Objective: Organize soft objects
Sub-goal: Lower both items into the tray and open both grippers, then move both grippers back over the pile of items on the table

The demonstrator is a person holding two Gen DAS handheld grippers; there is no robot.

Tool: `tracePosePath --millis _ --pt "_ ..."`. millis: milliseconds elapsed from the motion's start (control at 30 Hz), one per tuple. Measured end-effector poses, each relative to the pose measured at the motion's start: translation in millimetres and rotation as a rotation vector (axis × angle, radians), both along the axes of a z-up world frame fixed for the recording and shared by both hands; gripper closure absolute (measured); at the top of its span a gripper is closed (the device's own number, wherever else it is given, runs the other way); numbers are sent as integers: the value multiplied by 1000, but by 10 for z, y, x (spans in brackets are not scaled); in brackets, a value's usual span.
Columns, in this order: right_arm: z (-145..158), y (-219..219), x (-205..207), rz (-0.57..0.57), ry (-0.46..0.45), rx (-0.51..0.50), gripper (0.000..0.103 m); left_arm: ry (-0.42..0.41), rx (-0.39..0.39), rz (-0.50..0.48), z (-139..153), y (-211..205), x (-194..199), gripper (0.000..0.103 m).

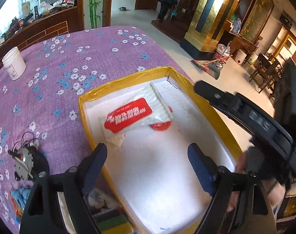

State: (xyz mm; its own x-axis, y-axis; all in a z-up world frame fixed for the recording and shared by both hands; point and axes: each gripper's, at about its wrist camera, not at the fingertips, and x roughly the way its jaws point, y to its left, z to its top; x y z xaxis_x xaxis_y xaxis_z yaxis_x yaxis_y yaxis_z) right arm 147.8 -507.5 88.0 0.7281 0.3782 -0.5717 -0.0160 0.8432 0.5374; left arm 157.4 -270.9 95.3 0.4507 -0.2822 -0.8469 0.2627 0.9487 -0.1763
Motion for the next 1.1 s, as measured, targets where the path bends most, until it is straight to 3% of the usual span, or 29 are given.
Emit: tracePosePath --millis 300,500,667,1100 --pt "155 67 -227 34 -57 -39 32 -51 -29 -23 198 290 -680 19" --pt "219 372 -836 127 -103 -51 31 -131 -56 -12 303 719 -1184 12" --pt "120 609 -1448 214 -107 -10 29 -139 -96 -11 207 1034 -1434 12" --pt "358 904 -2409 275 -131 -157 29 -151 -129 -41 -46 1594 -1835 12"
